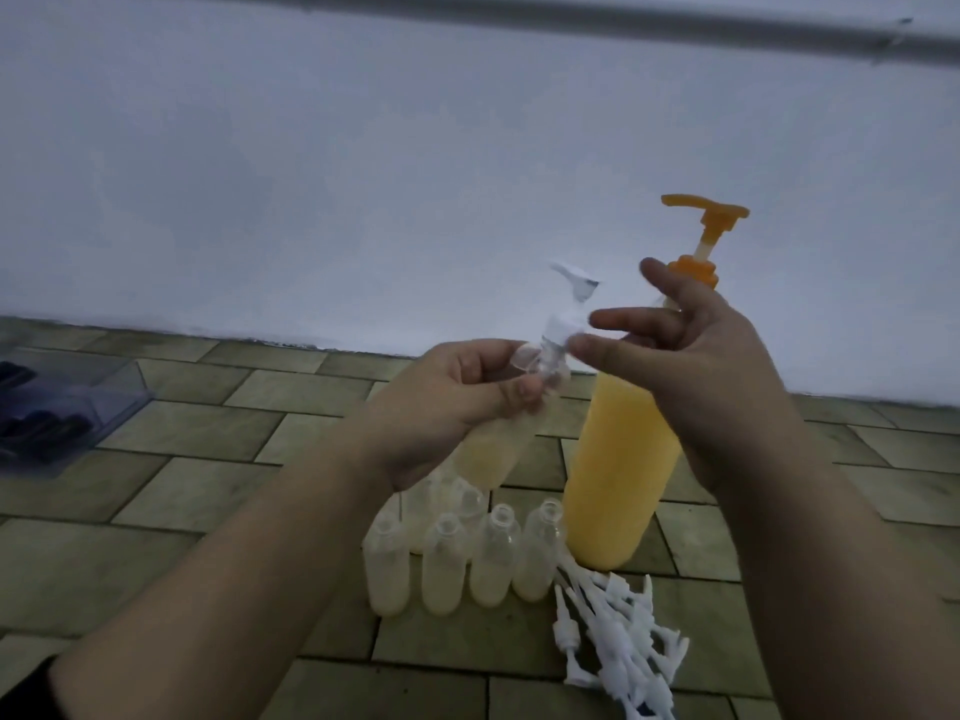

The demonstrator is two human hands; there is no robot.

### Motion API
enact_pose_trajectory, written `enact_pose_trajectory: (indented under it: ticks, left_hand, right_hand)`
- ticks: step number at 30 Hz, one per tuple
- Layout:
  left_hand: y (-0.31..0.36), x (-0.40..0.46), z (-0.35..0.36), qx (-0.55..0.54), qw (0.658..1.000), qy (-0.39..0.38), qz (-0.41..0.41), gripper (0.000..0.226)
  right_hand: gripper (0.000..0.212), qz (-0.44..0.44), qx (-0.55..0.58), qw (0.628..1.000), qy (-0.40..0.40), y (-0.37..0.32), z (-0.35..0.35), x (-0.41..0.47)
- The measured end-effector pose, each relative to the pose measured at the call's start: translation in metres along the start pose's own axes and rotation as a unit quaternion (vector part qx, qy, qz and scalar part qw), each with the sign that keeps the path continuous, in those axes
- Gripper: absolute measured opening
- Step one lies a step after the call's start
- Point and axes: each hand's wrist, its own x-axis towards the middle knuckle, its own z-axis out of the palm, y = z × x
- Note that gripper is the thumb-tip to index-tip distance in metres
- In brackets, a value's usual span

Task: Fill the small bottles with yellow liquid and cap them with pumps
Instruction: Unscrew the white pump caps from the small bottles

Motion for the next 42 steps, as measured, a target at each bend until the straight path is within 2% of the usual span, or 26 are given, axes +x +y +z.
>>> enact_pose_trajectory:
  ticks: [3, 6, 11, 15, 19, 22, 23, 26, 29, 30, 34, 37, 39, 41, 42]
  left_hand:
    - [0.003, 0.001, -0.001, 0.026, 1.0, 0.01, 0.004, 0.038]
    - [0.003, 0.004, 0.004, 0.135, 0.991, 0.005, 0.002, 0.032]
    - [-0.004, 0.012, 0.003, 0.254, 0.966, 0.052, 0.002, 0.032]
    - [-0.017, 0.027, -0.005, 0.255, 0.964, 0.079, -0.016, 0.034]
    - [-0.031, 0.046, -0.009, 0.264, 0.959, 0.09, -0.06, 0.041]
    - [-0.038, 0.058, -0.009, 0.322, 0.941, 0.077, -0.075, 0.039]
    - [-0.04, 0.061, -0.009, 0.351, 0.93, 0.065, -0.083, 0.04]
    - [-0.048, 0.066, -0.007, 0.426, 0.899, 0.022, -0.097, 0.04]
    - [-0.056, 0.07, -0.006, 0.476, 0.872, -0.003, -0.116, 0.042]
    - [-0.058, 0.071, -0.006, 0.492, 0.862, -0.012, -0.124, 0.044]
    - [-0.068, 0.074, -0.003, 0.556, 0.815, -0.052, -0.152, 0.049]
    - [-0.073, 0.075, 0.0, 0.584, 0.79, -0.08, -0.17, 0.048]
    - [-0.074, 0.074, 0.001, 0.601, 0.774, -0.089, -0.178, 0.048]
    - [-0.076, 0.075, 0.001, 0.607, 0.769, -0.092, -0.179, 0.047]
    - [-0.076, 0.075, 0.001, 0.607, 0.769, -0.092, -0.178, 0.047]
  right_hand:
    - [0.078, -0.001, 0.04, 0.999, 0.007, 0.001, -0.005, 0.001]
    - [0.079, -0.031, 0.009, 0.999, -0.009, 0.001, 0.003, -0.002]
    - [0.057, -0.115, 0.066, 0.989, 0.071, -0.013, -0.014, -0.008]
    - [0.046, -0.213, 0.056, 0.966, 0.134, -0.006, -0.036, -0.007]
    - [0.051, -0.184, 0.042, 0.97, 0.152, 0.026, -0.066, -0.01]
    - [0.069, -0.129, 0.036, 0.975, 0.176, 0.057, -0.082, -0.032]
    - [0.068, -0.112, 0.026, 0.975, 0.191, 0.066, -0.089, -0.042]
    - [0.027, -0.111, -0.039, 0.981, 0.152, 0.093, -0.087, -0.069]
    - [0.023, -0.138, 0.001, 0.952, 0.274, 0.132, -0.055, -0.099]
    - [0.022, -0.147, 0.005, 0.945, 0.292, 0.145, -0.041, -0.107]
    - [0.016, -0.139, -0.093, 0.954, 0.25, 0.191, -0.025, -0.121]
    - [0.007, -0.149, -0.188, 0.946, 0.218, 0.196, -0.012, -0.126]
    - [0.009, -0.153, -0.205, 0.948, 0.191, 0.197, -0.004, -0.128]
    - [0.003, -0.15, -0.213, 0.95, 0.171, 0.204, -0.004, -0.128]
    - [0.007, -0.155, -0.212, 0.952, 0.16, 0.207, -0.005, -0.128]
